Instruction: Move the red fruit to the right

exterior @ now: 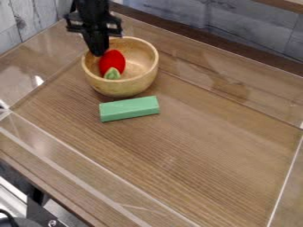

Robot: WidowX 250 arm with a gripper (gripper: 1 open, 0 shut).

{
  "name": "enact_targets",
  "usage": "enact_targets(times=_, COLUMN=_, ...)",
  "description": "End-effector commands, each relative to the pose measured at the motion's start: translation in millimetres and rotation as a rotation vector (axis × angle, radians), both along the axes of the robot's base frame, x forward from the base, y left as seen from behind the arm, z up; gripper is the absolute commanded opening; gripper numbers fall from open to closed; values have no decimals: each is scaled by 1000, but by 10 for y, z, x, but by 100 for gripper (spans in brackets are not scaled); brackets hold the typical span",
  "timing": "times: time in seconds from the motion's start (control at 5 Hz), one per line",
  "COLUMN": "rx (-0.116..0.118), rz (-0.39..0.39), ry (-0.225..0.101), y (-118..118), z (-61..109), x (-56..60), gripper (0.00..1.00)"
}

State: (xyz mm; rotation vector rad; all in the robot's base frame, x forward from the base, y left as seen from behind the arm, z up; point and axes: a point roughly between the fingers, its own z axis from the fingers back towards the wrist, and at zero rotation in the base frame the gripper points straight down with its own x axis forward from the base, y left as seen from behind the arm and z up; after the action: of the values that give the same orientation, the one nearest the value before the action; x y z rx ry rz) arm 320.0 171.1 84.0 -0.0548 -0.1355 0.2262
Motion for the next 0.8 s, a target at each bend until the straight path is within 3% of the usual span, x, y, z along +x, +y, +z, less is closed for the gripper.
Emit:
enact_targets(times=0.0, rx=37, rz=30, ry=-127, y=108, z=660, x=38, gripper=0)
enact_targets(times=0.4, rx=-7, rz=-34, ry=-142, y=-604, z=796, x=177, gripper=0)
enact_targets(times=0.6, rx=-22, rz=-89, ry=-141, y=-868, z=755, x=132, gripper=0)
